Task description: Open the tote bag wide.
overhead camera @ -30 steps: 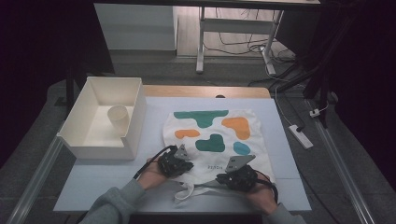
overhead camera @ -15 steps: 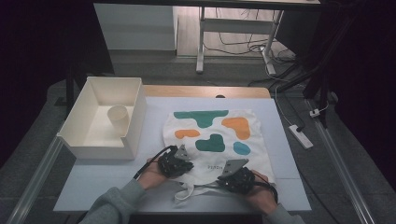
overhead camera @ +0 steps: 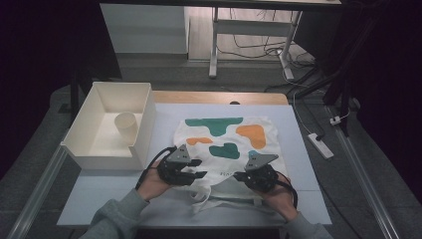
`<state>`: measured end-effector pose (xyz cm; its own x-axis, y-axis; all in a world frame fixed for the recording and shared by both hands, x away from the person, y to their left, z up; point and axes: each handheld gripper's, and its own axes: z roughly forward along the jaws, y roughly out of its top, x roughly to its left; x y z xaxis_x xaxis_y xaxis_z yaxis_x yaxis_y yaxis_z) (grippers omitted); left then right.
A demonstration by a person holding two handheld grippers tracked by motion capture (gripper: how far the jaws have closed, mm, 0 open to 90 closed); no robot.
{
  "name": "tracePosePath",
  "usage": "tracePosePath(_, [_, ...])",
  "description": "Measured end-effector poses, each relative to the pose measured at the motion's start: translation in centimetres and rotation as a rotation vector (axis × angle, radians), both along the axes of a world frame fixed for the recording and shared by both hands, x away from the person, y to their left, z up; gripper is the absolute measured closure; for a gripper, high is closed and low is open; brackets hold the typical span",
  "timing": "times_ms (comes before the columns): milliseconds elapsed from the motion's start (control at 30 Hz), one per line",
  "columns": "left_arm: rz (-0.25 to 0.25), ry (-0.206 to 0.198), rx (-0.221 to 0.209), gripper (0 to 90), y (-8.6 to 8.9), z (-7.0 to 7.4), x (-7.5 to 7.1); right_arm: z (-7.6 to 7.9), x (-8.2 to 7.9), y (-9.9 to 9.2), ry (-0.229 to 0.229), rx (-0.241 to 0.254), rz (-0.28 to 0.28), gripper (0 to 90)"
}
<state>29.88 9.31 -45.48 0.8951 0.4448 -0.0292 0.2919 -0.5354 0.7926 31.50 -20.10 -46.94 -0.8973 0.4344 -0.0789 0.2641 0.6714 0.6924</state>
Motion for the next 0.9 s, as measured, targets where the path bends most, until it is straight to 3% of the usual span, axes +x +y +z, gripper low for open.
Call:
tracePosePath(100, [-0.021, -0.008, 0.007, 45.5, -0.1, 0.4, -0.4, 0.2, 0.3, 0.0, -0.002, 0.006, -0.006, 88.3])
tracePosePath(167, [-0.033, -0.002, 0.034, 35.9, -0.3, 0.3, -0.5, 0.6, 0.8, -0.2, -0.008, 0.02, -0.019, 88.3])
tracePosePath(300, [-0.046, -0.001, 0.147, 28.0, -1.0, -0.6, -0.3, 1.1, 1.4, -0.5, -0.013, 0.044, -0.034, 88.3])
tracePosePath(400, [-0.035, -0.021, 0.203, 29.7, -1.4, -1.1, -0.3, 1.3, 1.6, -0.6, -0.017, 0.045, -0.039, 88.2])
tracePosePath(500, [-0.005, -0.042, 0.242, 39.8, -1.7, -1.7, -0.2, 1.3, 1.7, -0.6, -0.017, 0.047, -0.043, 88.2])
tracePosePath(533, [-0.006, -0.04, 0.252, 50.5, -1.7, -1.8, -0.1, 1.3, 1.7, -0.6, -0.023, 0.044, -0.045, 88.2])
tracePosePath(567, [-0.007, -0.043, 0.251, 50.5, -1.6, -2.0, 0.0, 1.3, 1.7, -0.6, -0.023, 0.044, -0.045, 88.2])
tracePosePath(600, [-0.004, -0.047, 0.246, 60.8, -1.5, -2.0, 0.1, 1.4, 1.7, -0.6, -0.021, 0.048, -0.044, 88.1])
tracePosePath(633, [-0.001, -0.05, 0.24, 63.7, -1.5, -2.1, 0.1, 1.4, 1.7, -0.7, -0.02, 0.051, -0.042, 88.1])
tracePosePath(767, [-0.002, -0.042, 0.22, 72.5, -1.1, -1.8, 0.2, 1.7, 1.4, -0.6, -0.028, 0.054, -0.031, 88.1])
tracePosePath(900, [0.001, -0.036, 0.166, 76.8, -0.7, -1.1, 0.2, 2.6, 1.1, -0.8, -0.052, 0.077, -0.023, 88.0])
